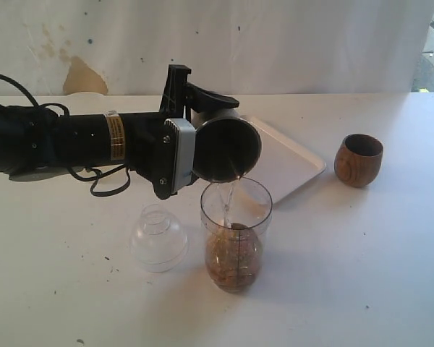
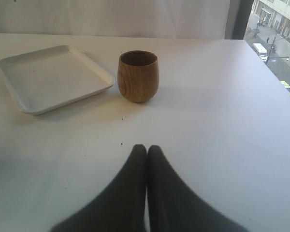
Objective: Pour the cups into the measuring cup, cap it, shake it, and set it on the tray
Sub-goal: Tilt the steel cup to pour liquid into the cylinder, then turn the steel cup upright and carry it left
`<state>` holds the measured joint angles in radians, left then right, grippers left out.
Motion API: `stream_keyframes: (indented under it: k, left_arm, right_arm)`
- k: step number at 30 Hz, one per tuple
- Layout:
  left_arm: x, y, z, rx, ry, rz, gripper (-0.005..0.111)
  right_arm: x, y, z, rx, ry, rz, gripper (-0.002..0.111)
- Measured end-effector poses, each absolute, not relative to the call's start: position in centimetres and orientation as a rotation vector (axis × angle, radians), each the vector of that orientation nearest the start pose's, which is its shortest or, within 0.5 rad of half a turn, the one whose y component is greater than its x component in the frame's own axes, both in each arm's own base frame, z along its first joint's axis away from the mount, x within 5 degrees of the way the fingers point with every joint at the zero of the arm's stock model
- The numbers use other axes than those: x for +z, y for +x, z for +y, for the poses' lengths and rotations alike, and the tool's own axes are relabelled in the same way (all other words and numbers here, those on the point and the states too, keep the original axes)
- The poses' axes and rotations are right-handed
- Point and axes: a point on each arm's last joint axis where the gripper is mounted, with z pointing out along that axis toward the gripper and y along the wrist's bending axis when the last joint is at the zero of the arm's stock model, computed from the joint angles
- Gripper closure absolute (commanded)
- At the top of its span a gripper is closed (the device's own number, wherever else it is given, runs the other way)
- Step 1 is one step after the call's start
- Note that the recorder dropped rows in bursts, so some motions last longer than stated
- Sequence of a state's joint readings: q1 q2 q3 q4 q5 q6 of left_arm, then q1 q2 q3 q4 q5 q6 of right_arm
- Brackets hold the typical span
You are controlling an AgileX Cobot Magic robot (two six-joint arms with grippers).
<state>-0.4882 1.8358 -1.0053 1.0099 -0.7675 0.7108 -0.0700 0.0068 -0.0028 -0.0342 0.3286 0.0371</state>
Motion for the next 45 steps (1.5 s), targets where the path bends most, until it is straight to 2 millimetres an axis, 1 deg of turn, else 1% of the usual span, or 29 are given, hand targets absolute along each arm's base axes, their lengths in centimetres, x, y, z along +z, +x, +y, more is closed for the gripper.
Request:
stream_keyframes:
  k: [10, 17, 21, 25, 29, 30, 31, 32, 33, 34, 36, 38, 40, 41, 43, 45]
  left_arm:
    - [21.3, 31.2, -22.6, 0.194, 1.708, 0.530, 0.107]
    - [21.4, 31.4, -22.6, 0.184, 1.681, 0.568, 0.107]
    - [21.4, 31.4, -22.6, 0.104, 1.642, 0.662, 0.107]
    - [21.4, 31.4, -22.6, -0.038, 1.569, 0.818, 0.107]
    - [21.4, 31.4, -22.6, -0.316, 1.388, 1.112, 0.107]
    - [21.5, 31.5, -22.6, -0.432, 1.286, 1.232, 0.107]
    - [21.5, 31.7, -22.5, -0.507, 1.191, 1.325, 0.107]
    - [21.6, 31.9, -22.3, -0.574, 1.083, 1.417, 0.107]
    - [21.5, 32.2, -22.2, -0.604, 1.006, 1.479, 0.107]
    - [21.5, 32.6, -21.9, -0.624, 0.914, 1.550, 0.107]
    - [21.3, 33.0, -21.5, -0.623, 0.820, 1.628, 0.107]
    - [21.1, 33.6, -20.7, -0.611, 0.731, 1.693, 0.107]
    - [20.8, 34.2, -19.5, -0.624, 0.628, 1.743, 0.107]
    - [20.5, 34.5, -18.5, -0.619, 0.577, 1.770, 0.107]
    - [20.0, 34.9, -17.1, -0.601, 0.521, 1.805, 0.107]
    - [19.4, 34.9, -16.1, -0.587, 0.493, 1.830, 0.107]
  right_arm:
    - [18.4, 5.4, -0.5, -0.056, 0.076, 1.815, 0.108]
    - [18.4, 5.4, -0.5, -0.056, 0.076, 1.815, 0.108]
    - [18.4, 5.4, -0.5, -0.056, 0.076, 1.815, 0.108]
    - [18.4, 5.4, -0.5, -0.056, 0.076, 1.815, 0.108]
    - [18.4, 5.4, -0.5, -0.056, 0.076, 1.815, 0.108]
    - [18.4, 5.4, -0.5, -0.056, 0.076, 1.815, 0.108]
    - [18.4, 5.4, -0.5, -0.056, 0.076, 1.815, 0.108]
    - [18.4, 5.4, -0.5, -0.056, 0.076, 1.815, 0.108]
    - [18.4, 5.4, -0.5, -0.056, 0.076, 1.815, 0.108]
    - [18.4, 5.4, -0.5, -0.056, 0.076, 1.815, 0.108]
    - [18.4, 5.4, -0.5, -0.056, 0.076, 1.815, 0.108]
    - [18.4, 5.4, -0.5, -0.056, 0.076, 1.815, 0.108]
    - [18.4, 5.4, -0.5, -0.056, 0.076, 1.815, 0.108]
    - [18.4, 5.4, -0.5, -0.056, 0.076, 1.815, 0.108]
    - [18.4, 5.4, -0.5, -0.056, 0.076, 1.815, 0.108]
    - [18.4, 5.4, -0.5, -0.056, 0.076, 1.815, 0.108]
